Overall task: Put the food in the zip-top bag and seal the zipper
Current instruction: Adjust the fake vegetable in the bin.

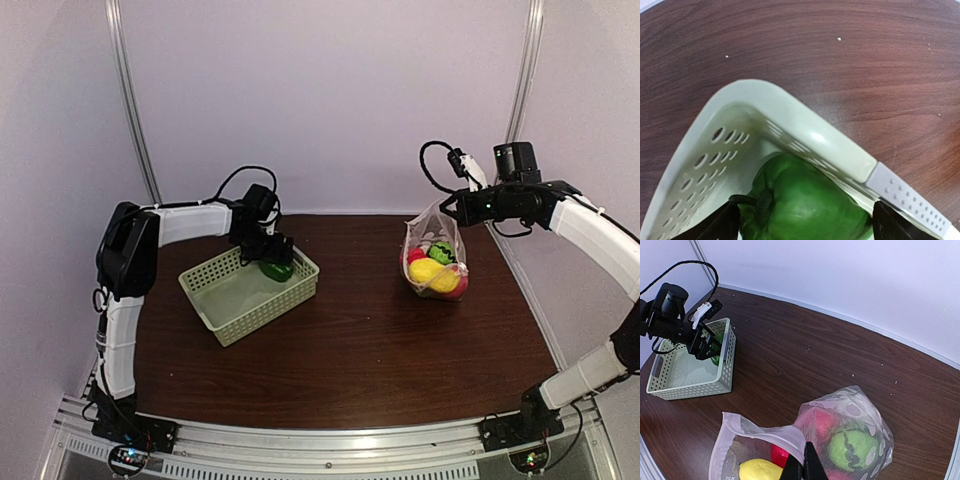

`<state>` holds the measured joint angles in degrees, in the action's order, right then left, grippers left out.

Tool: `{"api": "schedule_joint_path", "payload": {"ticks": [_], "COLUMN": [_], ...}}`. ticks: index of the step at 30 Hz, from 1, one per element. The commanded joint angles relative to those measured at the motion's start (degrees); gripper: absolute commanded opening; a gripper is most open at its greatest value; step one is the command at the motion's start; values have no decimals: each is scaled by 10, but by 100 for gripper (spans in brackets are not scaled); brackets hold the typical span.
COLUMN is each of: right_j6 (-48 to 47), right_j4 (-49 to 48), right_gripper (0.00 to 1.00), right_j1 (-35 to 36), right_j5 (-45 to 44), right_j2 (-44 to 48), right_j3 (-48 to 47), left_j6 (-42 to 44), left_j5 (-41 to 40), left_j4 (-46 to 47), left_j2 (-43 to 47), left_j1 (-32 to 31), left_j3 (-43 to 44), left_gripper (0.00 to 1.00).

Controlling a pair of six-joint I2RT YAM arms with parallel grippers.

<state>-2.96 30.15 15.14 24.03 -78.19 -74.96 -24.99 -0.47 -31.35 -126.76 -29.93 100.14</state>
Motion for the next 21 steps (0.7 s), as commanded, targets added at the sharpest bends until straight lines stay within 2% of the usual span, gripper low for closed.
{"api": "schedule_joint_path", "payload": {"ticks": [1, 7, 9, 14, 21], "right_j6": [7, 7, 7, 9, 5], "right_j4": [-12, -13, -15, -14, -14], "right_gripper": [0, 0, 0, 0, 0], "right_j1": [2, 1, 2, 2, 2], "right_j5": [5, 6, 9, 12, 4], "right_j2": [13, 14, 12, 11, 21], "right_j3": [5, 6, 7, 5, 14], "left_j6": [4, 1, 2, 4, 1], "left_j5": [44, 48, 43, 34, 28], "left_j4": [11, 20, 19, 20, 21], "left_j2": [5, 36, 38, 41, 74], "left_j1": [3, -1, -2, -4, -6], "left_j3": [-15, -67, -75, -81, -96], "left_gripper": [92, 94, 97, 97, 77]}}
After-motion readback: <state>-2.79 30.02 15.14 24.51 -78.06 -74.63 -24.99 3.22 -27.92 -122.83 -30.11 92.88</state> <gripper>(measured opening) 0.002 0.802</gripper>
